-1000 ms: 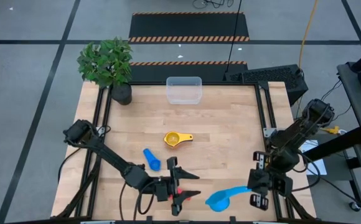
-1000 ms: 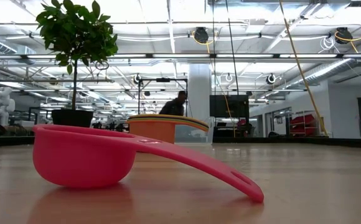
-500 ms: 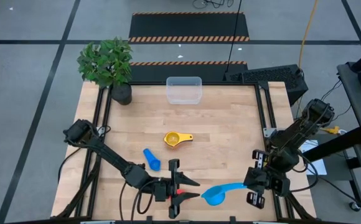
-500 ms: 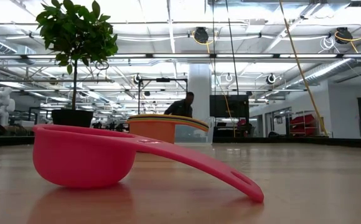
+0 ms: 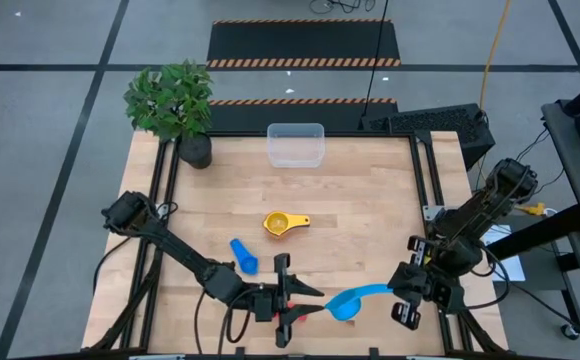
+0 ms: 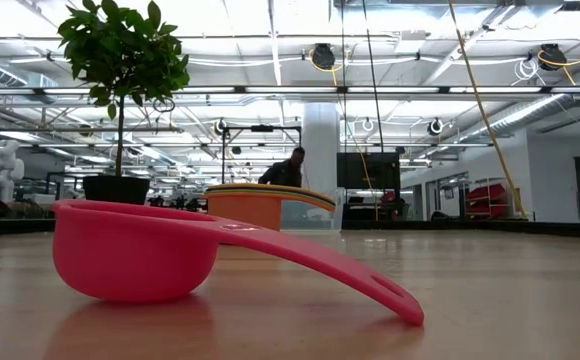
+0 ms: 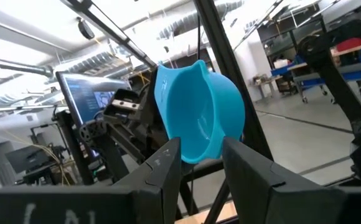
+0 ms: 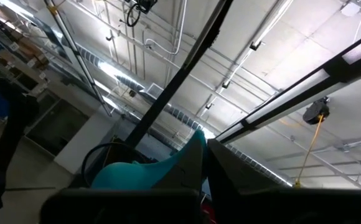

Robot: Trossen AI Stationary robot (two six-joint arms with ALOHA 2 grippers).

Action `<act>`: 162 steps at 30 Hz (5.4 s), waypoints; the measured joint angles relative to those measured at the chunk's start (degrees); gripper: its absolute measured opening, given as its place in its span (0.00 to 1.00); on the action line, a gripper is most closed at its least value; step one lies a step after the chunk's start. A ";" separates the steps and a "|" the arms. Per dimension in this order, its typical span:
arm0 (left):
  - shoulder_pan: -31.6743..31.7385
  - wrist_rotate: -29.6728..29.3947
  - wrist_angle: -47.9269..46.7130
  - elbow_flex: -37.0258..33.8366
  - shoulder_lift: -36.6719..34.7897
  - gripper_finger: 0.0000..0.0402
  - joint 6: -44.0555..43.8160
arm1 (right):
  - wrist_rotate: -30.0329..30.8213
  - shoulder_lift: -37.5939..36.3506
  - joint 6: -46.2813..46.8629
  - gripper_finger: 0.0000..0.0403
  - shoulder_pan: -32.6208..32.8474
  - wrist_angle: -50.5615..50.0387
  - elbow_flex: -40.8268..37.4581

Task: Nest measuring cups in basket
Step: Stack the light blue measuring cup on top of the yellow measuring cup

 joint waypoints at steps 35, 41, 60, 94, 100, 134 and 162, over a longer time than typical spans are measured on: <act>0.30 -4.48 -0.38 -0.02 -0.04 0.30 -0.60 | 6.11 -1.42 -7.77 0.00 4.87 0.86 -0.07; 1.00 -4.38 -0.39 -0.02 -0.04 0.30 -2.29 | 5.87 -1.40 -4.61 0.00 3.30 -0.44 -0.07; 0.54 -4.23 -0.82 -0.02 -0.07 0.05 0.68 | 5.65 -1.40 -2.29 0.00 2.49 -1.26 -0.04; -8.38 -29.10 -24.83 -10.31 -19.83 0.00 8.95 | 46.35 -4.59 2.44 0.36 1.45 -34.56 9.00; -8.33 -32.00 -22.55 -11.63 -20.02 0.00 10.73 | 45.03 -3.17 5.82 0.40 0.10 -35.72 10.36; -6.02 -27.25 -22.56 -11.65 -20.00 0.00 6.93 | 30.91 -3.17 22.07 0.45 -5.02 -44.59 10.34; -5.47 -25.76 -24.28 -11.65 -19.93 0.00 5.53 | 21.99 -3.17 26.45 0.15 -7.74 -45.48 10.32</act>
